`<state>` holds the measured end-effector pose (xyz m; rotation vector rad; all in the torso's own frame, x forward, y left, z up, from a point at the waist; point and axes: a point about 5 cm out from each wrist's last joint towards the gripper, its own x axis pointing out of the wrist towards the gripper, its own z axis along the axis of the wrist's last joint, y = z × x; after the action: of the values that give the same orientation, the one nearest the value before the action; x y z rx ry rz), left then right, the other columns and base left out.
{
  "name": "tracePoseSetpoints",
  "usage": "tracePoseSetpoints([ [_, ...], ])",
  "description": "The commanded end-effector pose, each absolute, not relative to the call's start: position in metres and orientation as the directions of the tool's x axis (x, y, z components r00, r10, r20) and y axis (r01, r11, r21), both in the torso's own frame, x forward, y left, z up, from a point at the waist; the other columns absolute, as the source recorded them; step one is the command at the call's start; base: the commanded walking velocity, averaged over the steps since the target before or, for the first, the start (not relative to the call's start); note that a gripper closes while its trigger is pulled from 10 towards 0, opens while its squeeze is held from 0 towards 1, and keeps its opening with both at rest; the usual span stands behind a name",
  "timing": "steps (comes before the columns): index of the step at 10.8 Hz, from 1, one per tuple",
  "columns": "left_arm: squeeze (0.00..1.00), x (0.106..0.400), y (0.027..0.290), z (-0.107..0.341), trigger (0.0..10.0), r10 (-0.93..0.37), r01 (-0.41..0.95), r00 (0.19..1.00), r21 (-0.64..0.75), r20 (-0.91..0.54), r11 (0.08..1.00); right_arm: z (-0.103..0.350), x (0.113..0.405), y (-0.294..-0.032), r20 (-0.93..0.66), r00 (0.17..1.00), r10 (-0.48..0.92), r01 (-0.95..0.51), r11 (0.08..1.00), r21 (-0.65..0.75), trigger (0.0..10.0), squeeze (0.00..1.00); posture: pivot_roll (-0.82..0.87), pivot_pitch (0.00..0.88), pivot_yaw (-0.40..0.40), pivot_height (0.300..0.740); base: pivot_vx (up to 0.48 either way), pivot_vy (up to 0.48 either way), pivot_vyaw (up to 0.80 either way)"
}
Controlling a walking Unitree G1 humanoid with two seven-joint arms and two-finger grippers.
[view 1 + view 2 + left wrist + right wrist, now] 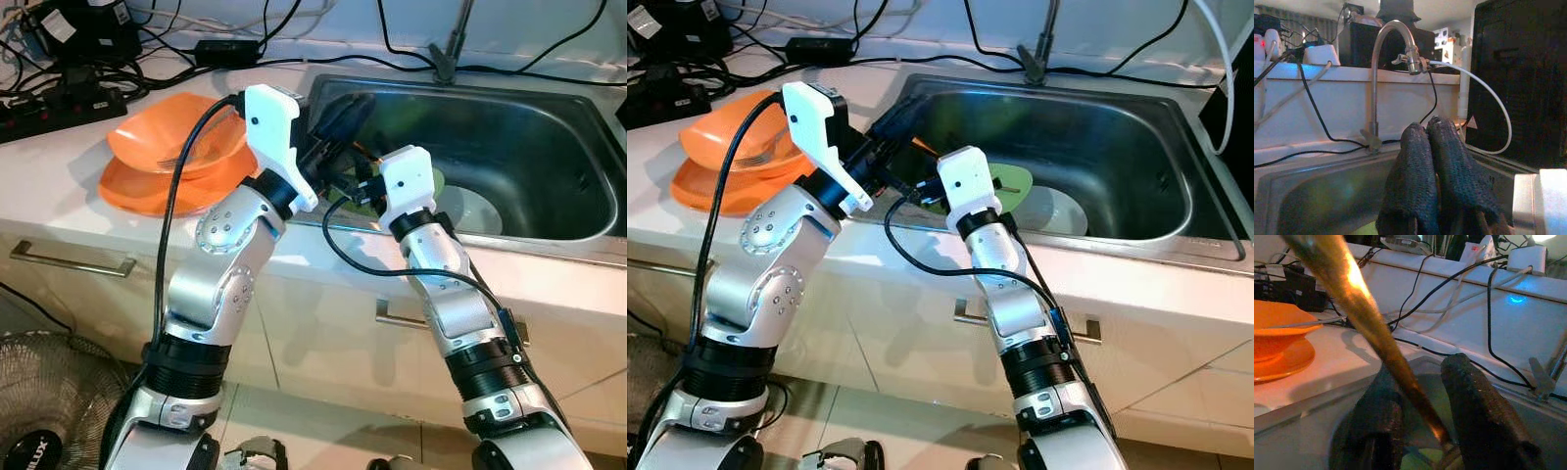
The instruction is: Kitchen organization
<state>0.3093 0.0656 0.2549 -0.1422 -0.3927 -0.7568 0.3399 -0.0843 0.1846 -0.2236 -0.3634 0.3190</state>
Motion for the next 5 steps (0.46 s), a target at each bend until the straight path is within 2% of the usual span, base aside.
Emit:
tracePoseSetpoints([
  [1,0.0,0.3082,0.0668,0.257,10.0,-0.644,0.693,0.653,0.029,0.398,0.721,0.1899,0.342,-0.0862,0.334,0.884,0.328,-0.25,0.934,-0.256,0.0,0.0,0.11,0.054,0.06,0.74,0.0,0.0,0.0],
  [5,0.0,0.3111,0.0728,0.2596,10.0,-0.608,0.677,0.673,-0.021,0.421,0.736,0.1891,0.343,-0.0888,0.331,0.888,0.319,-0.243,0.937,-0.252,0.0,0.0,0.11,0.059,0.058,0.74,0.0,0.0,0.0],
])
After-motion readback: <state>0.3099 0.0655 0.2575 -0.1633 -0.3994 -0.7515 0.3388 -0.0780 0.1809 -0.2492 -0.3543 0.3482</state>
